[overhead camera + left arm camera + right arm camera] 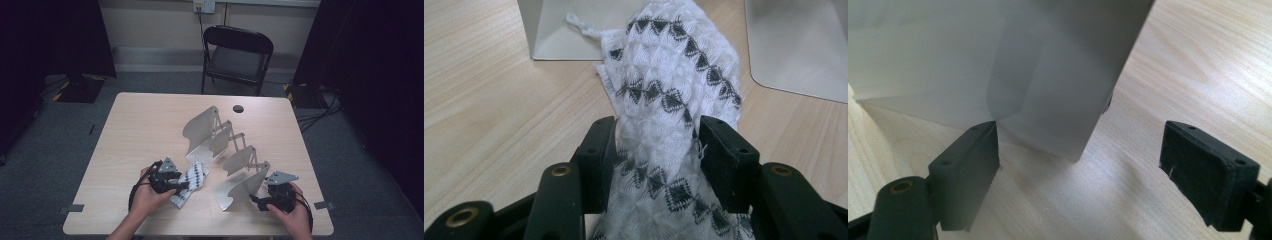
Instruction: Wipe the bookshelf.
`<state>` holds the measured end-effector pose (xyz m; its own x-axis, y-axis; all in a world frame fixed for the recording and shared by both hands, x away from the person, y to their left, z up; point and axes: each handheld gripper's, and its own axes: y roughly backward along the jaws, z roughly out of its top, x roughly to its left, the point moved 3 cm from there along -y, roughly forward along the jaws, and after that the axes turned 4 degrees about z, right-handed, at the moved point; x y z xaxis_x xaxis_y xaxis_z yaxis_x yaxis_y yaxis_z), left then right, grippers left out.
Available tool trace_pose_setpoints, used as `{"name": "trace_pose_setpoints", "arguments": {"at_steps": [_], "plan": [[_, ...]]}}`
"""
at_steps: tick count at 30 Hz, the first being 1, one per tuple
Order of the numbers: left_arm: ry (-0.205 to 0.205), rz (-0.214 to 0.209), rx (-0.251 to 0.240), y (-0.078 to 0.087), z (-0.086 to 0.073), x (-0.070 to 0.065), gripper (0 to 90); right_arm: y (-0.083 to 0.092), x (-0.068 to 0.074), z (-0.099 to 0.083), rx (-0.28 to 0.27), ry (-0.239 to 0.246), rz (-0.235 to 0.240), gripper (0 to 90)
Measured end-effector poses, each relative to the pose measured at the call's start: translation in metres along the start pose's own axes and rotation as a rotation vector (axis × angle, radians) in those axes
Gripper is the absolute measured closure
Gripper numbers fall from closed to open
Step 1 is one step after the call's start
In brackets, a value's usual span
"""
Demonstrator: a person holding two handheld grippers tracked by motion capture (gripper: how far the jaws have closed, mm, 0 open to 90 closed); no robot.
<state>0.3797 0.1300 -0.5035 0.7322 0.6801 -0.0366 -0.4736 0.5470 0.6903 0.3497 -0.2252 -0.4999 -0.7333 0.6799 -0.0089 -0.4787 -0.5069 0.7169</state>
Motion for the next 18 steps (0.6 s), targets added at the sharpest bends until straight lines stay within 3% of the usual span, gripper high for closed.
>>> {"name": "trace_pose_setpoints", "arguments": {"at_steps": [9, 12, 16, 17, 18], "plan": [[0.009, -0.009, 0.009, -0.003, -0.001, 0.001, 52.1, -0.001, -0.001, -0.001, 0.001, 0.002, -0.003, 15.9], [0.009, -0.036, 0.022, -0.003, -0.001, -0.001, 63.2, -0.001, -0.002, -0.002, 0.003, 0.002, -0.006, 16.1], [-0.014, -0.016, 0.036, 0.000, 0.002, 0.000, 76.2, -0.002, -0.003, -0.004, 0.008, -0.003, -0.009, 16.0], [-0.005, -0.012, 0.028, 0.002, 0.002, 0.001, 76.2, -0.002, -0.004, -0.004, 0.009, -0.004, -0.012, 16.0], [0.032, 0.000, 0.017, 0.006, 0.003, 0.009, 77.2, -0.002, -0.005, -0.005, 0.010, -0.003, -0.010, 16.1]]}}
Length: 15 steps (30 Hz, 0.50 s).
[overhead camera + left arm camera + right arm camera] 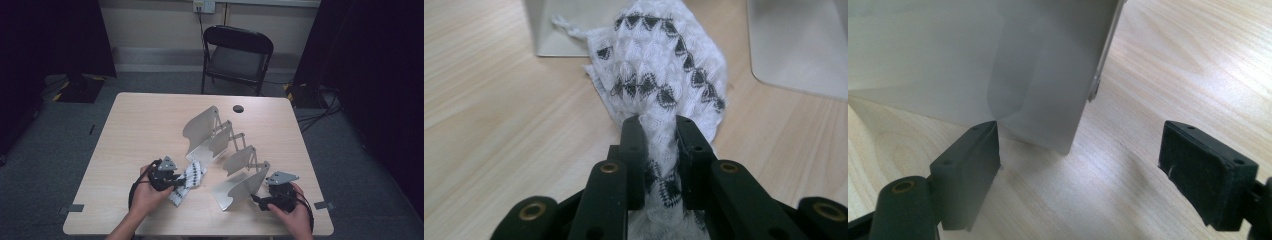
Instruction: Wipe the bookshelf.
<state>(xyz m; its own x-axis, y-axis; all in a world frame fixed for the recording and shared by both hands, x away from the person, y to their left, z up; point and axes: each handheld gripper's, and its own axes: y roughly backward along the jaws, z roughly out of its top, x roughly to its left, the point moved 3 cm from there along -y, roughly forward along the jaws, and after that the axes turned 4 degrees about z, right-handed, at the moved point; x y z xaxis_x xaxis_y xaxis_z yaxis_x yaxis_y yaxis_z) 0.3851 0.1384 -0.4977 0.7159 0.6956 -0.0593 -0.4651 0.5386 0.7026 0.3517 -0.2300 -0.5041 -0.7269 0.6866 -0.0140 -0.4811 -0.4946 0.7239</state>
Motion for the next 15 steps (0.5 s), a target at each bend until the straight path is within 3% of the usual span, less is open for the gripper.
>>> {"name": "trace_pose_setpoints", "arguments": {"at_steps": [1, 2, 3, 4, 7, 11, 14, 15], "plan": [[0.000, 0.000, 0.000, 0.000, 0.000, 0.000, 77.4, 0.000, 0.000, 0.000, 0.000, 0.000, 0.000, 16.1], [0.034, 0.022, -0.007, 0.005, 0.000, 0.010, 77.5, 0.001, -0.001, -0.001, 0.002, 0.001, -0.006, 16.0], [0.034, 0.022, -0.007, 0.005, 0.000, 0.010, 77.7, 0.001, -0.001, -0.001, 0.002, 0.001, -0.006, 16.0], [0.059, 0.040, 0.001, 0.008, -0.002, 0.019, 77.7, 0.001, -0.002, -0.002, 0.005, 0.005, -0.009, 16.1], [0.079, 0.057, -0.001, 0.009, -0.004, 0.025, 77.7, 0.001, -0.003, -0.003, 0.013, 0.004, -0.012, 16.1], [0.127, 0.144, -0.005, 0.009, -0.009, 0.048, 77.5, -0.001, -0.006, -0.007, 0.028, 0.004, -0.014, 16.0], [0.167, 0.177, -0.018, 0.007, -0.008, 0.059, 77.4, -0.001, -0.008, -0.008, 0.028, -0.004, -0.011, 16.0], [0.159, 0.188, -0.008, 0.007, -0.007, 0.062, 77.4, -0.001, -0.008, -0.008, 0.027, -0.010, -0.012, 16.0]]}}
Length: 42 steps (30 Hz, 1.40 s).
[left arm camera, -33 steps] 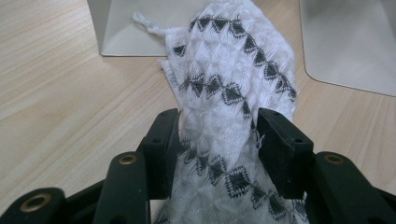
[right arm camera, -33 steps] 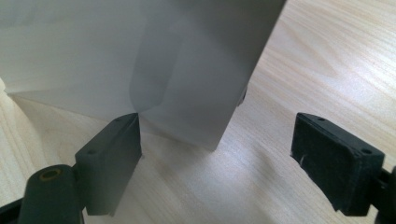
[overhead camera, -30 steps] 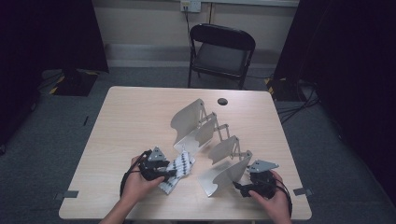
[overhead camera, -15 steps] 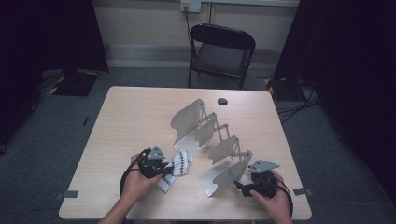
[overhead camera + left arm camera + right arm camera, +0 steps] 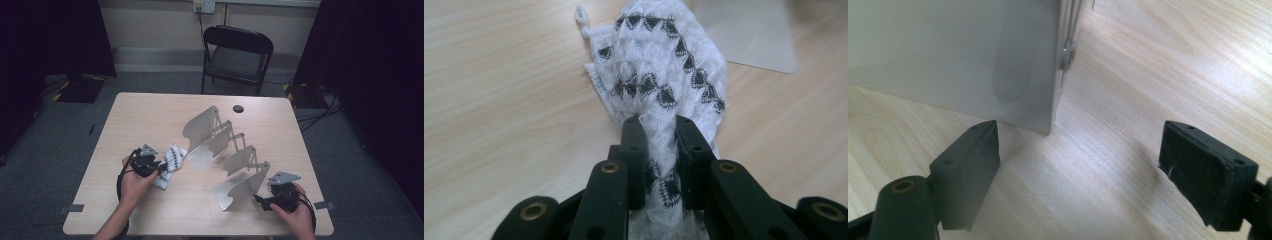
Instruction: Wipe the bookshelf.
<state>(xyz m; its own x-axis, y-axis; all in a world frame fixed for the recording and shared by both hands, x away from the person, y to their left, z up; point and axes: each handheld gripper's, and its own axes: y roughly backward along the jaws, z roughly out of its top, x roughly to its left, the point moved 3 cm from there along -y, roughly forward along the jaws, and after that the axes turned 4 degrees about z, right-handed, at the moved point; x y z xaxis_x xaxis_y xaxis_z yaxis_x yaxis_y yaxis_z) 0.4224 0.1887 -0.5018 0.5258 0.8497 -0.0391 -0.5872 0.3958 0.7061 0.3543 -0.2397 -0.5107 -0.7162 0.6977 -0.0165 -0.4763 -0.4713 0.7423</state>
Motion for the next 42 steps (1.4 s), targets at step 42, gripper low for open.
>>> {"name": "trace_pose_setpoints", "arguments": {"at_steps": [42], "plan": [[-0.124, -0.067, -0.167, -0.010, 0.098, -0.036, 57.3, -0.002, -0.009, -0.006, -0.044, -0.057, 0.028, 14.7]]}}
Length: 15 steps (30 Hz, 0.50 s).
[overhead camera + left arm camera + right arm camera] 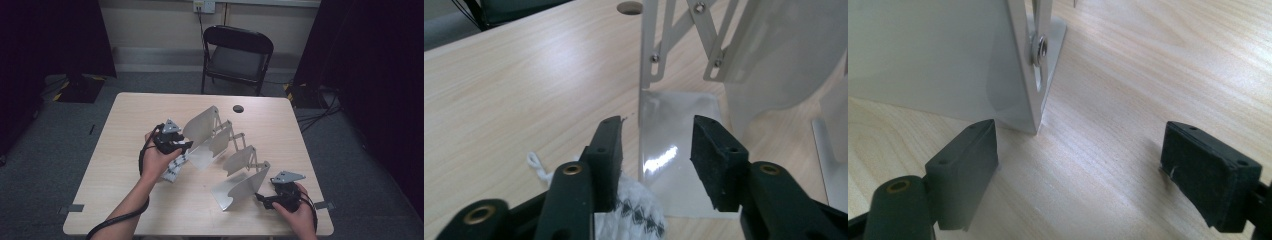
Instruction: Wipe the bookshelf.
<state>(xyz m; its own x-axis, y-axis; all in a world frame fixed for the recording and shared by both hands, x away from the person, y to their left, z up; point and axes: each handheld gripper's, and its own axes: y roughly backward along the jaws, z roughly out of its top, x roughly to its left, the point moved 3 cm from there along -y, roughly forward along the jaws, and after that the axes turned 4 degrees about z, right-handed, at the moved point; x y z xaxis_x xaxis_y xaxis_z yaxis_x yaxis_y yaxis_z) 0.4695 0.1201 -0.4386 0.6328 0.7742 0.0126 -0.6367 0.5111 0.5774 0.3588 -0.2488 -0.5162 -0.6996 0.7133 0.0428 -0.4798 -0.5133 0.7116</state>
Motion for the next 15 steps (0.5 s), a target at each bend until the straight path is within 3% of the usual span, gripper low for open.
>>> {"name": "trace_pose_setpoints", "arguments": {"at_steps": [3, 7, 10, 13, 15], "plan": [[-0.017, -0.013, 0.014, -0.002, 0.002, -0.003, 64.5, 0.000, 0.000, 0.000, 0.001, 0.002, 0.000, 14.6], [-0.016, 0.001, 0.038, -0.001, 0.004, -0.005, 77.7, 0.000, 0.000, 0.001, 0.003, 0.012, -0.007, 14.5], [-0.007, -0.004, 0.038, 0.000, 0.003, -0.009, 81.1, 0.000, 0.001, 0.001, 0.005, 0.013, -0.009, 14.6], [-0.037, -0.014, 0.050, 0.004, 0.002, -0.016, 81.1, 0.000, 0.000, 0.001, 0.004, 0.013, -0.008, 14.4], [-0.035, -0.015, 0.045, 0.004, 0.002, -0.019, 81.0, 0.000, 0.001, 0.001, 0.005, 0.013, -0.010, 14.4]]}}
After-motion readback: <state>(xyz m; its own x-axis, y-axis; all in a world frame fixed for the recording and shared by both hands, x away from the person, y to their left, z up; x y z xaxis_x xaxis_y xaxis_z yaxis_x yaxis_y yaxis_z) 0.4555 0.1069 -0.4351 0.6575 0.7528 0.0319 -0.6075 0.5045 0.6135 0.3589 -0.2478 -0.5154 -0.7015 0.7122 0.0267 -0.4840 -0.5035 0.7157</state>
